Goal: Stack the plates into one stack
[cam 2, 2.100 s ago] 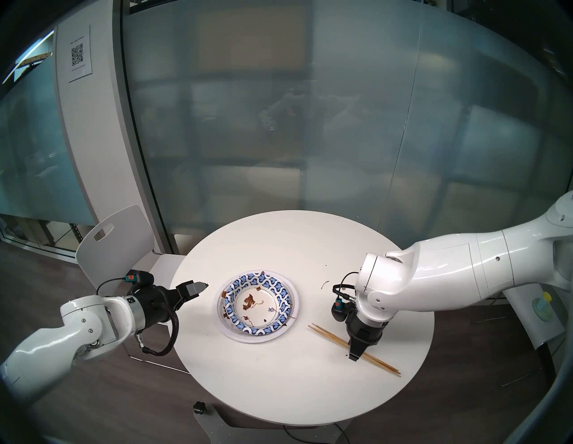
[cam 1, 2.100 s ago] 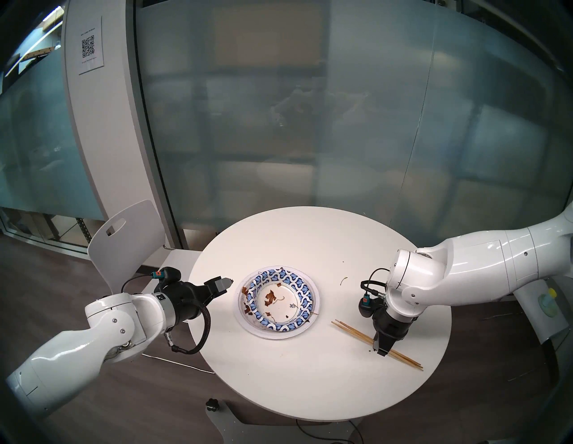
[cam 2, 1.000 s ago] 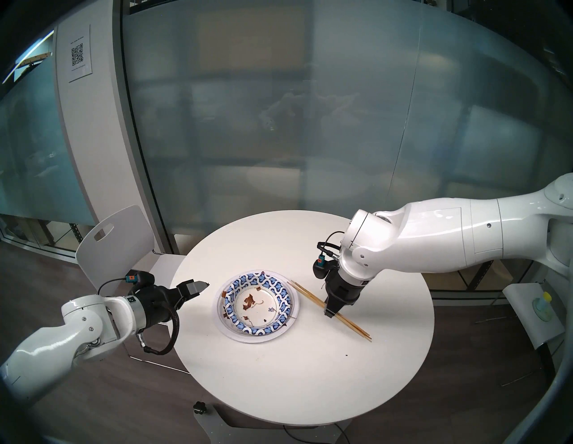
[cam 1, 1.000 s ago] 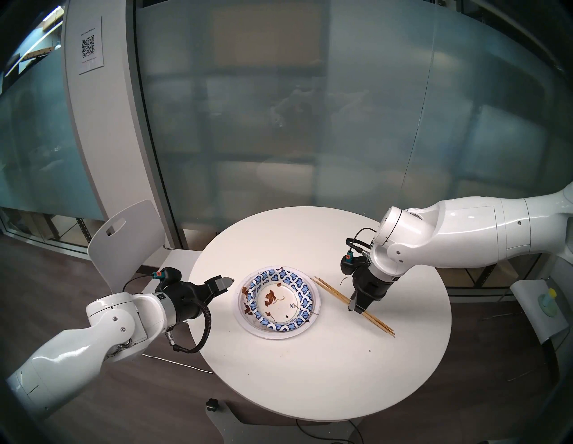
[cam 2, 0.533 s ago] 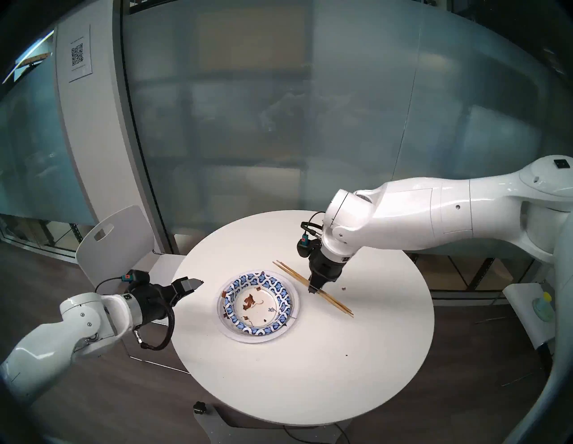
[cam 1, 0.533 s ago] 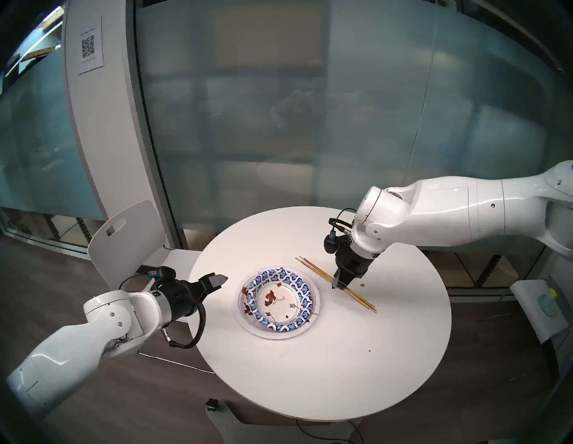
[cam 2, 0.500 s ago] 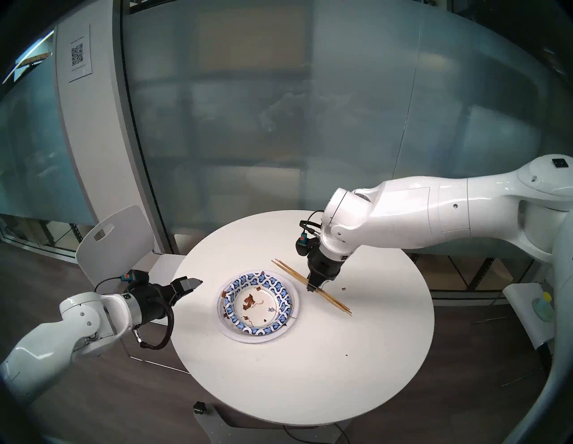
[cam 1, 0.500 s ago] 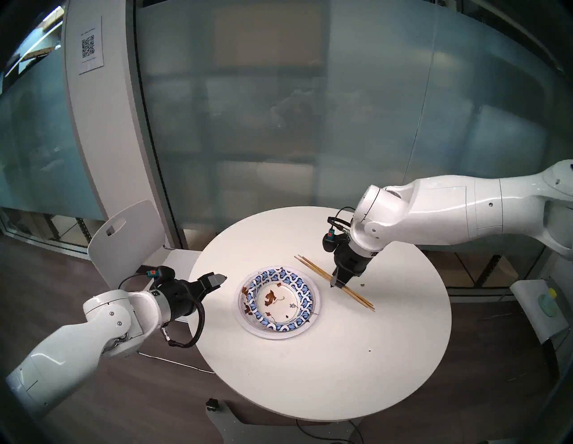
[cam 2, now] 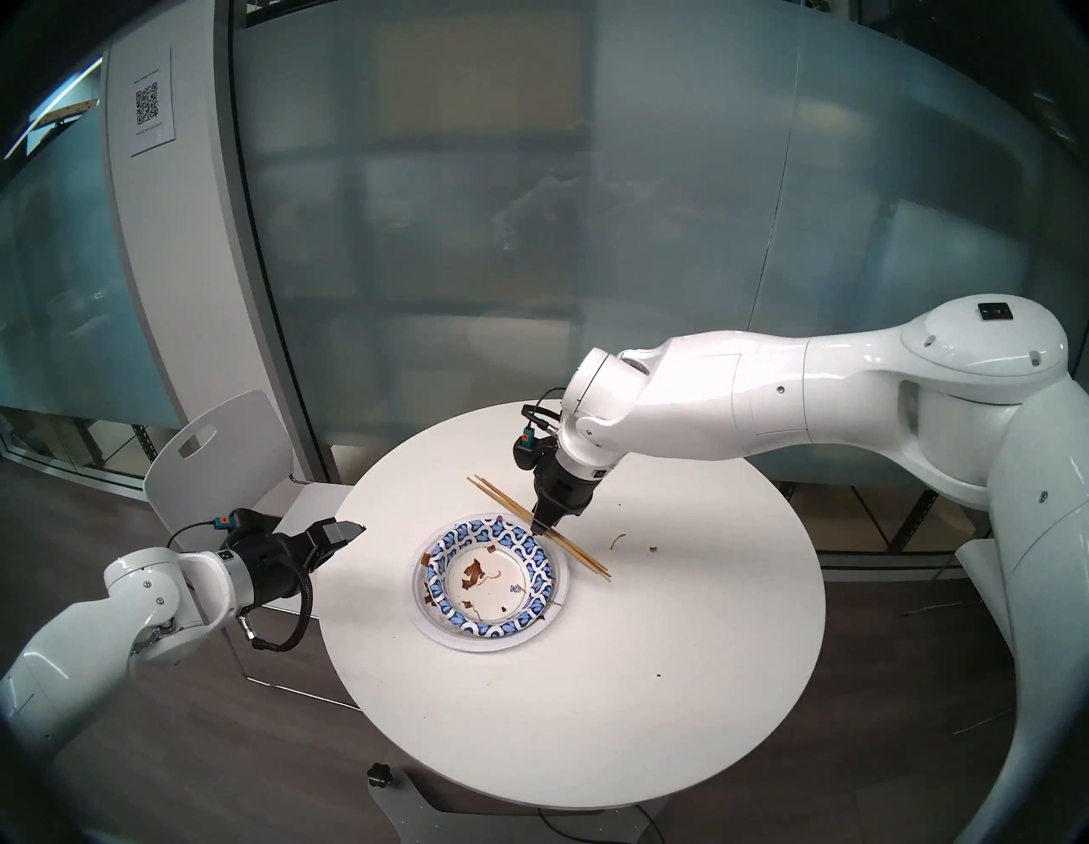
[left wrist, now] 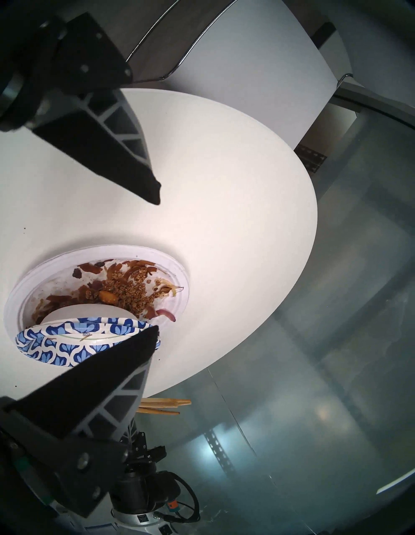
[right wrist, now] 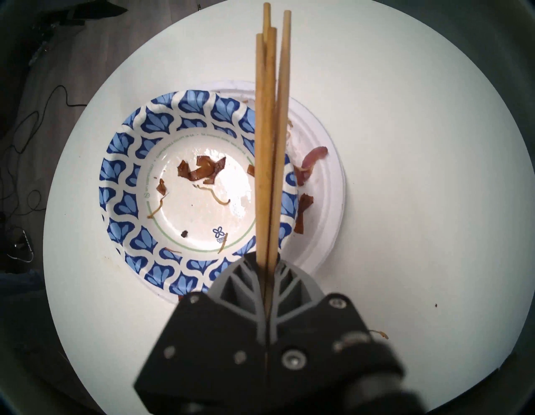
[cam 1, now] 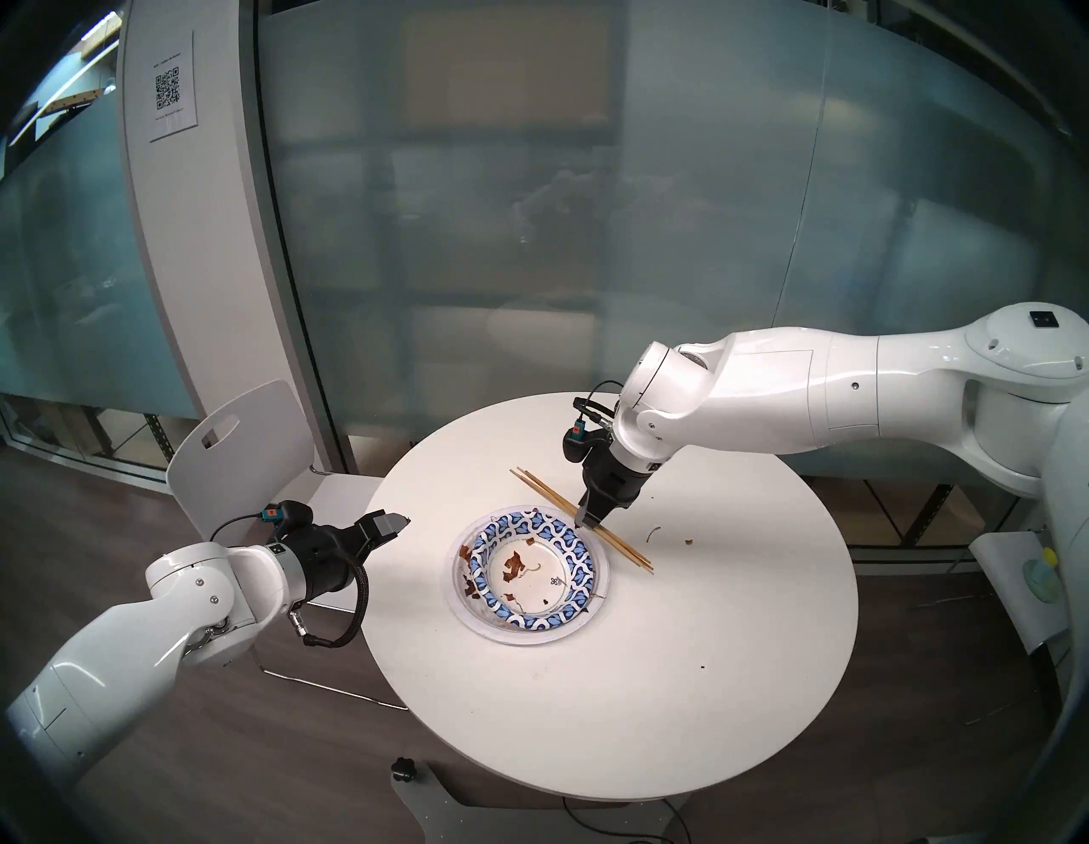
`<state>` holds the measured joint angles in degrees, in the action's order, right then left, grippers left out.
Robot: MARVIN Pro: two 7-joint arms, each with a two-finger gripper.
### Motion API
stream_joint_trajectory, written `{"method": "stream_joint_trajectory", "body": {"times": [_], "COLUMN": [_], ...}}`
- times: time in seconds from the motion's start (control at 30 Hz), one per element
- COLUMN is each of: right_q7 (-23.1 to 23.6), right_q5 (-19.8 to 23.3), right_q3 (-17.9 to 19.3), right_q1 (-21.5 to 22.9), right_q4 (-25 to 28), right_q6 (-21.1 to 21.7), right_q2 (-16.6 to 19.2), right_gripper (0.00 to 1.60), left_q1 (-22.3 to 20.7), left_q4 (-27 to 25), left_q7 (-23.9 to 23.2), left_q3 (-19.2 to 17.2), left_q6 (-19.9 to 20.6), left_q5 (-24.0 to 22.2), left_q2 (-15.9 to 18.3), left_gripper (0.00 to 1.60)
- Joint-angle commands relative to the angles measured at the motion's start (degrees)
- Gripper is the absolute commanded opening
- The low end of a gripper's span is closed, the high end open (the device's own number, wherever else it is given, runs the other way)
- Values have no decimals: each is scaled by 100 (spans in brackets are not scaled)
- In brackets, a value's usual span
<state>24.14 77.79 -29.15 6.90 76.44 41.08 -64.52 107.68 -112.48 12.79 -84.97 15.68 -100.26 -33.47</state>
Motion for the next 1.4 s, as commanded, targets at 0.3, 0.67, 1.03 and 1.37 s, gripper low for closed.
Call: {"method": "stream_joint_trajectory", "body": {"times": [0.3, 0.67, 1.03, 1.37], "right_q7": [854, 722, 413, -327], "right_q5": [59, 69, 172, 405], "right_q3": [344, 527, 640, 762], "right_q1": [37, -256, -584, -724], "right_q4": [-580, -1066, -1053, -356], "right_q6": [-124, -540, -799, -778], "right_q2": [-740, -1076, -1087, -724], "right_gripper": [0, 0, 0, 0], "left_q1": [-60, 64, 93, -16], "left_q4": [-3, -3, 54, 33], "left_q7": [-328, -384, -411, -380], "left_q3": [-154, -320, -302, -200], "left_q6": [161, 161, 132, 132], "left_q5": [-86, -126, -115, -109], "left_q2": [95, 152, 148, 124], "left_gripper": [160, 160, 160, 160]}}
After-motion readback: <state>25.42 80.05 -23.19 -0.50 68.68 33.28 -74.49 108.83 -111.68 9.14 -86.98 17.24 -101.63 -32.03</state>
